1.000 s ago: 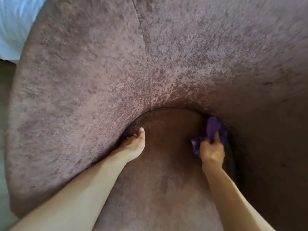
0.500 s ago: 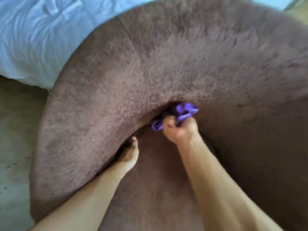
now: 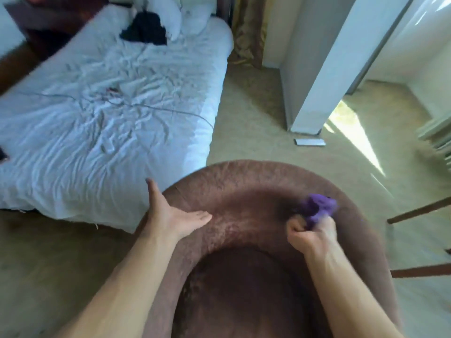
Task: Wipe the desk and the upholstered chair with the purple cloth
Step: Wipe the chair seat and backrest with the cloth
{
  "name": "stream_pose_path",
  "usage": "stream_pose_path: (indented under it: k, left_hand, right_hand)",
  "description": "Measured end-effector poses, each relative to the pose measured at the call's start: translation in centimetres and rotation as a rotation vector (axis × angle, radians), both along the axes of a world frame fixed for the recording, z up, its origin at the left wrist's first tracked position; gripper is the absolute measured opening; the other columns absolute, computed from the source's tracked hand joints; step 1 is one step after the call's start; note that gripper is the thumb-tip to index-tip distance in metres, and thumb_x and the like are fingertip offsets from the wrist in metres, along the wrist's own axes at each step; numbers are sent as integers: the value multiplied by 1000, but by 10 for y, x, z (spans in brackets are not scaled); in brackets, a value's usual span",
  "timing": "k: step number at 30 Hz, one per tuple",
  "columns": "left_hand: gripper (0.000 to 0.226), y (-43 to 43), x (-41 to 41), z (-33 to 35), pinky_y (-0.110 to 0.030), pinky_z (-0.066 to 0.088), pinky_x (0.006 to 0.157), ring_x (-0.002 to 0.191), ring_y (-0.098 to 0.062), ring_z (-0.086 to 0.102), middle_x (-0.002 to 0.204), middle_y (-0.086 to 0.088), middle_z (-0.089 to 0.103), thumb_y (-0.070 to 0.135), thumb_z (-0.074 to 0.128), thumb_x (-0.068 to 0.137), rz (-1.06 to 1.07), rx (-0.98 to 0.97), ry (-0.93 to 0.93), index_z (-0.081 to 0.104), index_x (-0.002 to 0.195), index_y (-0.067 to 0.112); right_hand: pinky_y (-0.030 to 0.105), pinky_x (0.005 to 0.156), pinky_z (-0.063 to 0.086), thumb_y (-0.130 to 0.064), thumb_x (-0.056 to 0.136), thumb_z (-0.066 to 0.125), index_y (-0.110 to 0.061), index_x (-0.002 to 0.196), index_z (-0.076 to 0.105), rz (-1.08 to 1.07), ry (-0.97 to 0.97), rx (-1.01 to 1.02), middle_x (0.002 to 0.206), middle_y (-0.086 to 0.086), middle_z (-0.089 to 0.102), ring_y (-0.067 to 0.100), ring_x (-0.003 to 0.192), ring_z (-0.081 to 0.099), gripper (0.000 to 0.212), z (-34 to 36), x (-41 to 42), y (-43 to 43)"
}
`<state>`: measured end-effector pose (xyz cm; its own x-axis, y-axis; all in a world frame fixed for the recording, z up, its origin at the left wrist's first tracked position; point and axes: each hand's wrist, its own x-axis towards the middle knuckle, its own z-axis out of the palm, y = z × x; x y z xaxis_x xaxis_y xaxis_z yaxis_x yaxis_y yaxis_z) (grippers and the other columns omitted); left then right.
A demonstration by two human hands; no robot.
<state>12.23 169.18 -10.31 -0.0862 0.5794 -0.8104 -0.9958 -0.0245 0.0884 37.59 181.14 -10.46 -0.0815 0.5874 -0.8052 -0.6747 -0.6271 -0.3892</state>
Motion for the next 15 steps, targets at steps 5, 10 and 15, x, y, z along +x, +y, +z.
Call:
stream_pose_path:
  k: [5, 10, 15]
  left_hand:
    - [74, 5, -12, -15, -69, 45, 95, 124, -51, 54, 144, -24, 52, 64, 56, 91, -199, -444, 166, 47, 144, 14]
    - [98, 5, -16, -32, -69, 39, 98, 111, -48, 62, 122, -33, 64, 80, 57, 77, -272, -473, 66, 49, 132, -2]
    - [117, 3, -21, -27, -67, -2, 119, 152, -41, 19, 165, -24, 16, 82, 53, 77, -195, -477, -17, 9, 159, 11]
  right_hand:
    - [27, 48, 46, -1, 99, 42, -1, 87, 60, 486, -278, 152, 67, 10, 61, 25, 60, 55, 22, -25, -161, -65]
    - [30, 52, 54, -1, 87, 47, -7, 76, 59, 609, -31, -133, 58, 8, 64, 20, 51, 62, 18, -41, -164, -91]
    - [13, 43, 16, 0, 62, 37, -28, 63, 24, -164, 215, -297, 64, -9, 15, 6, 55, 14, 31, -20, -54, 16]
